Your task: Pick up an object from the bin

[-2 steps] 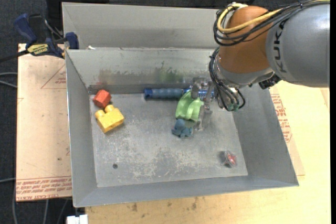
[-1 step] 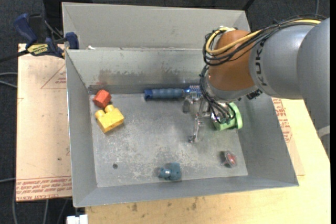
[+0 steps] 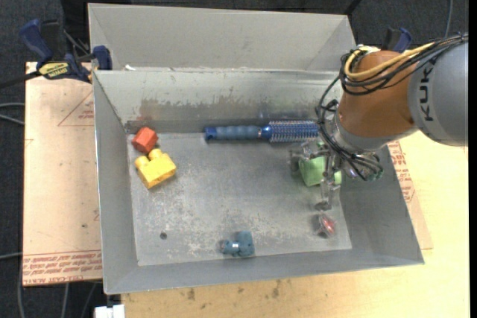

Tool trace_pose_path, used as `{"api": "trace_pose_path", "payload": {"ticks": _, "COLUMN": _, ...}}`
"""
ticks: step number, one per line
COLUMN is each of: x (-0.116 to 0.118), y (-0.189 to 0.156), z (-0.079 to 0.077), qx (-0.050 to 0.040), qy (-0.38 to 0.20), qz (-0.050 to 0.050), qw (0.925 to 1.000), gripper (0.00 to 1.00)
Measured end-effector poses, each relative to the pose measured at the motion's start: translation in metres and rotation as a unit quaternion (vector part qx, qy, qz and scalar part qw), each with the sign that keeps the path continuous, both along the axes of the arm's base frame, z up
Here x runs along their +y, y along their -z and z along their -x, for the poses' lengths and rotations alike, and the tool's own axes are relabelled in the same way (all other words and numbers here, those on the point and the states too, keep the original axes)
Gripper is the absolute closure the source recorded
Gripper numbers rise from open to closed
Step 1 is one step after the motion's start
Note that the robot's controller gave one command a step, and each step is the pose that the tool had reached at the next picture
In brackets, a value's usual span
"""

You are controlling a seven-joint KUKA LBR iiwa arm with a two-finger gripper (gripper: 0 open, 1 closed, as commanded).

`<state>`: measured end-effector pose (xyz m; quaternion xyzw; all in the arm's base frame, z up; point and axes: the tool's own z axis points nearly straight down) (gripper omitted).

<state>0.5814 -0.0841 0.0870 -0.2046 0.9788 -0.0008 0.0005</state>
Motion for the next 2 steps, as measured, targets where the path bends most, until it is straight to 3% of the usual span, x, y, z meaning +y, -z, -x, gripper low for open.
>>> {"api": "trace_pose_path", "payload": {"ticks": 1, "x": -0.058, "y": -0.015, "z": -0.014, "qx": -0.0004, "qy": 0.021, "qz": -0.010, "qw": 0.9997, "gripper": 0.00}}
{"api": "trace_pose_path", "payload": {"ticks": 2, "x": -0.060, "y": -0.022, "z": -0.048, "qx": -0.0010, "qy": 0.030, "qz": -0.008, "qw": 0.9995, "gripper": 0.00}}
